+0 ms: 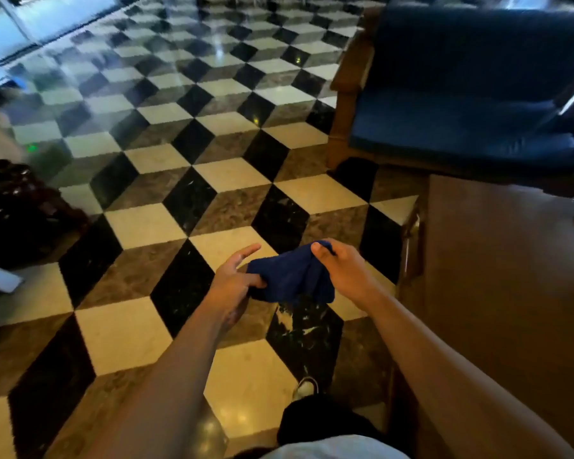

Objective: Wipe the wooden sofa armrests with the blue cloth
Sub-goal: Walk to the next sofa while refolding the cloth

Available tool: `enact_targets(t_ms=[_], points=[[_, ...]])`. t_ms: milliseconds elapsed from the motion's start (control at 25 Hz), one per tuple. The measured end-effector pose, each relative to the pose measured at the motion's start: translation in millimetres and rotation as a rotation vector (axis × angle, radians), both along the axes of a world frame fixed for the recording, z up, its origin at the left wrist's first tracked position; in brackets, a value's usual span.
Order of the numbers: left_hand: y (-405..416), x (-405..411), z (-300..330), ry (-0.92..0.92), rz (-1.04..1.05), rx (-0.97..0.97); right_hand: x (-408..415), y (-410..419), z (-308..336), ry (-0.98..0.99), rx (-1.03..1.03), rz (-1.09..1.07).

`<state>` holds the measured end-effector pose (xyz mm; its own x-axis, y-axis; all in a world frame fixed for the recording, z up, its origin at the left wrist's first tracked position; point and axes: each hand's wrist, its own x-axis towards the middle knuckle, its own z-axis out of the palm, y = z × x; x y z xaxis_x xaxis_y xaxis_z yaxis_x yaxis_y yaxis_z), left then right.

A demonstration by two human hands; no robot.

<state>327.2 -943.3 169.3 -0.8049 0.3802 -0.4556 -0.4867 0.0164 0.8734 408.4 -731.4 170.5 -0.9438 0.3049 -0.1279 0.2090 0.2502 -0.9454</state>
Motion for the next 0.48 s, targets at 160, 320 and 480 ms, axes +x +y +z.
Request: enact_targets(t_ms=[160,320,480], points=[[105,-87,17,0.497,-0.422,-0.444,-50,81,8,-0.004,-0.049,-0.110],[218,-160,14,0.819,-0.648,-0.634,-86,173,0,0.022,-0.114,-0.274],[327,-227,0,0.458,-0.743,-0.204,-121,265,-30,0.064,-0.253,-0.588]])
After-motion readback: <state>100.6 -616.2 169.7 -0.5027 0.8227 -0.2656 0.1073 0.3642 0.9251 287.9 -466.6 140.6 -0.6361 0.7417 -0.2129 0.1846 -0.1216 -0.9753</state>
